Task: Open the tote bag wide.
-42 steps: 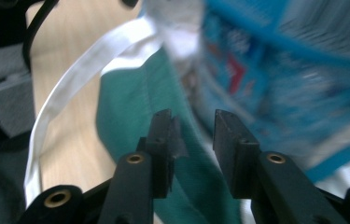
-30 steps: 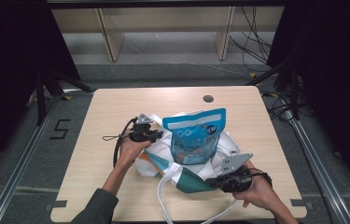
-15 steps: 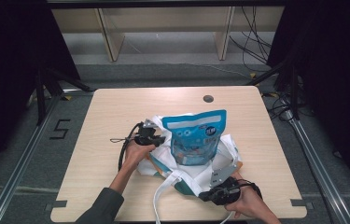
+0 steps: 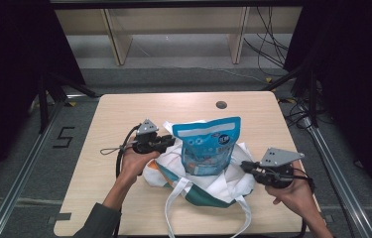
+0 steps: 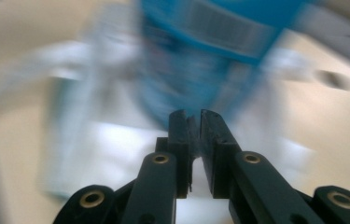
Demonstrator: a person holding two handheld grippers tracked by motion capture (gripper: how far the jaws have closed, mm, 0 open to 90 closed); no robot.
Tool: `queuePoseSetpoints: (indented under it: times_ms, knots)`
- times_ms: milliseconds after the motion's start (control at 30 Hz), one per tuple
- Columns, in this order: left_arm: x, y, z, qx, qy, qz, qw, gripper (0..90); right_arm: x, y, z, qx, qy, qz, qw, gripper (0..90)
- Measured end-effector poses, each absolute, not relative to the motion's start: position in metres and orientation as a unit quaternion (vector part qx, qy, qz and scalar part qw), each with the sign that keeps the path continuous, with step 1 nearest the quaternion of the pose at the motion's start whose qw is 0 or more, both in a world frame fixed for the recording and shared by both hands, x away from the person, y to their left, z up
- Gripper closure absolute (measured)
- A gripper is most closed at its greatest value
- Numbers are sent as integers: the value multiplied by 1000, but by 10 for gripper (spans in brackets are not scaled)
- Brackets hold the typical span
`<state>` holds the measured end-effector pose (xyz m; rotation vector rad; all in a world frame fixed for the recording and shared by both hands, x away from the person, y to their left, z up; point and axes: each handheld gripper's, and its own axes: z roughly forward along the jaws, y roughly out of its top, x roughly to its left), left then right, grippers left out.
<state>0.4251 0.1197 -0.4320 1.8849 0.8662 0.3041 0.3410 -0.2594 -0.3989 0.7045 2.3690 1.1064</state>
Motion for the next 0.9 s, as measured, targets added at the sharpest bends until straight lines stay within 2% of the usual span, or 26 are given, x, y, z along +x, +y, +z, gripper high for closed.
queuePoseSetpoints:
  times_ms: [100,233,333,533,667,700,833,900]
  knots:
    - [408,118,-441,790,346,114,493,798,354,-268,-401,282,848,377,243,836]
    - [391,114,-455,799,337,95,489,823,366,-264,-411,284,854,358,247,843]
    - [386,112,-467,813,327,92,473,831,375,-261,-419,285,862,322,269,845]
    - [380,109,-491,824,341,76,446,856,399,-267,-445,321,869,284,247,879]
    - [377,110,-504,843,324,86,422,869,409,-271,-462,331,870,282,233,883]
    - [377,109,-506,833,341,79,428,872,411,-271,-465,331,871,280,230,883]
    - [379,109,-510,854,323,106,395,894,419,-270,-478,344,871,272,224,882]
    - [381,109,-515,848,334,100,399,895,423,-269,-484,345,872,268,221,882]
